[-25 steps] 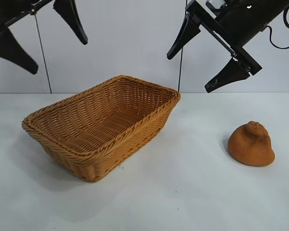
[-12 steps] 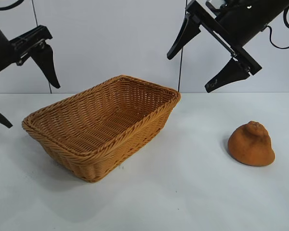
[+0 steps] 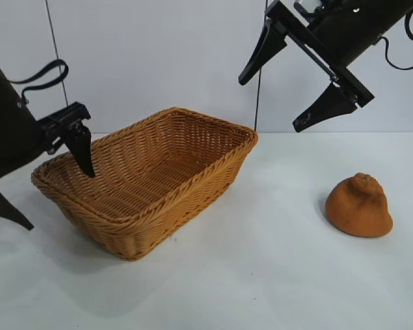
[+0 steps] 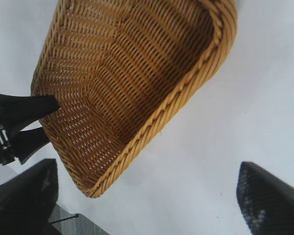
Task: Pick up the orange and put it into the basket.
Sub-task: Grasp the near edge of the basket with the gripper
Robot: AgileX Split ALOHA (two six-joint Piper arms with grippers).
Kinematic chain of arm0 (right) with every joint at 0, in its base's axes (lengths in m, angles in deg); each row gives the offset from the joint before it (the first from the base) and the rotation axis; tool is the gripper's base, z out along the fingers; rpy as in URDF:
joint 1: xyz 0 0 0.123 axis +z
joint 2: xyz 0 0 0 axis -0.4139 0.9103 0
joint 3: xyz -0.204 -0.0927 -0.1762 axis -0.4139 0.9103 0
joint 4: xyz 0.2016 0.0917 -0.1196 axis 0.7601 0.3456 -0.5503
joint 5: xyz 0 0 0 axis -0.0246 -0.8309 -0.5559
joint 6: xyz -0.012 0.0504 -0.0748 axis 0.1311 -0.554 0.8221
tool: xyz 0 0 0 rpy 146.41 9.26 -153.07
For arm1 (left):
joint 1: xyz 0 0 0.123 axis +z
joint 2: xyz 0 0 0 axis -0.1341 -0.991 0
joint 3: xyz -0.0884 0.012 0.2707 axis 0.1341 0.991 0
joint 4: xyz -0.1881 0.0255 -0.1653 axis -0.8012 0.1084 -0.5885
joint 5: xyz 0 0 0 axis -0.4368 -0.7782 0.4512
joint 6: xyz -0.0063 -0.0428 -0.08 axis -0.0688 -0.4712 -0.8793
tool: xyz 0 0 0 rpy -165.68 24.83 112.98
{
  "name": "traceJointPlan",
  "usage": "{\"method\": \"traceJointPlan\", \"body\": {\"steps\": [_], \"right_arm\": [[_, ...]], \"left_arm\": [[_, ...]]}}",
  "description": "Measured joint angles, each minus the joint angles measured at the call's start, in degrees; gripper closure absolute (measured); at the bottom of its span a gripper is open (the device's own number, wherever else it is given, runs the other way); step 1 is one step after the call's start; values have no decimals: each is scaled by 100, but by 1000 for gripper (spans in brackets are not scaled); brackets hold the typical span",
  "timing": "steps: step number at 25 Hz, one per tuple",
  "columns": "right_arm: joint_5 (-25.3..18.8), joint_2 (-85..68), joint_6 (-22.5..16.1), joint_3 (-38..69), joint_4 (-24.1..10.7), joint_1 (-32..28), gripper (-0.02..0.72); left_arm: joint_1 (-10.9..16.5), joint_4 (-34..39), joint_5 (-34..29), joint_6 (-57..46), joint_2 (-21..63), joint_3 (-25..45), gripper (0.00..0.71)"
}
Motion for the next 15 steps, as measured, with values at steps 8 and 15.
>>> {"method": "traceJointPlan", "body": {"steps": [8, 15], "right_arm": [[36, 0, 0, 0, -5, 0, 22], [31, 0, 0, 0, -5, 0, 22]], "left_arm": [[0, -57, -26, 36, -6, -40, 614], [363, 11, -1083, 1211, -22, -967, 614]]}}
